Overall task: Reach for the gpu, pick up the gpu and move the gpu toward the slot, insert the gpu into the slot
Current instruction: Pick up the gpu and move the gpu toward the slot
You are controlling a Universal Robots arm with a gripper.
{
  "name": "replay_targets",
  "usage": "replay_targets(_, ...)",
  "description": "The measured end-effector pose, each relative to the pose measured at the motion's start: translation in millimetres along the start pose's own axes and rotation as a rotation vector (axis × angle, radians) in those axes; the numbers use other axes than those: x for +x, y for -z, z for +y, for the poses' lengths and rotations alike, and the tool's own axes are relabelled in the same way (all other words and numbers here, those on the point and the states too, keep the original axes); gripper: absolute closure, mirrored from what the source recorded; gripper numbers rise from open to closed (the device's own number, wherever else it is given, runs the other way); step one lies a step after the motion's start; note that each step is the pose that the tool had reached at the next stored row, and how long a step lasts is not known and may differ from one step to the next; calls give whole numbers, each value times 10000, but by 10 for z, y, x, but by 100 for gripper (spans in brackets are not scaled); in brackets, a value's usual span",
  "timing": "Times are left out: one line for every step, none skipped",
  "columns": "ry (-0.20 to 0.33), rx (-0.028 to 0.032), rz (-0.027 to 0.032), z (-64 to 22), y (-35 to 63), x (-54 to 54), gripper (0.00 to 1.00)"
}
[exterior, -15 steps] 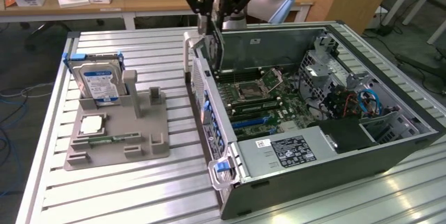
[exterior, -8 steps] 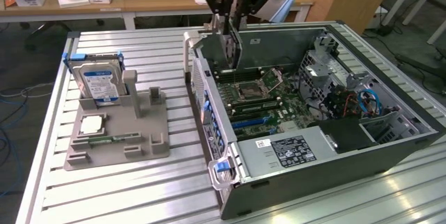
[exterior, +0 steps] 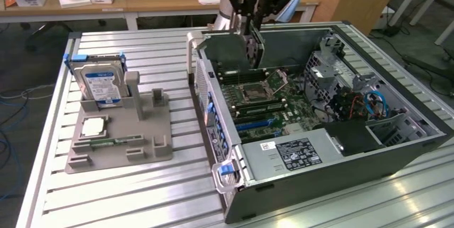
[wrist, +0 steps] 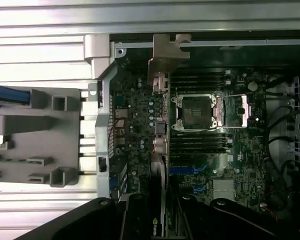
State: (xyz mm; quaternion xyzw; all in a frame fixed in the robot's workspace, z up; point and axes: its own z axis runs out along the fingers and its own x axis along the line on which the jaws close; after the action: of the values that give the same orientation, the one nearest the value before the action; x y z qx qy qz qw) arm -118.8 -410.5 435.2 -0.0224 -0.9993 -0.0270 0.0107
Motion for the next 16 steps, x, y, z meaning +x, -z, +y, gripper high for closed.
replay_targets(39,1,2,1,0,-24,74)
replay_targets(74,1,3,2,0,-46,74)
replay_targets(106,1,5,3,0,-70,74)
replay_targets(122,1,5,5,0,-103,74)
replay_targets(129,2,6,6,-1,-142,74)
replay_targets(138,3,7,8,-1,-183,74)
replay_targets(147,2,7,10,-1,-221,74)
replay_targets(158,2,8,12,-1,-260,74)
replay_targets(172,4,9,13,-1,-294,74)
replay_targets(188,4,9,14,-2,-328,74)
replay_targets(202,4,10,16,-2,-362,74)
replay_targets(215,4,11,17,-2,-395,74)
replay_targets(228,4,12,19,-3,-429,74)
replay_targets(242,5,12,20,-3,-463,74)
replay_targets(257,5,14,22,-4,-500,74)
replay_targets(266,6,14,23,-5,-532,74)
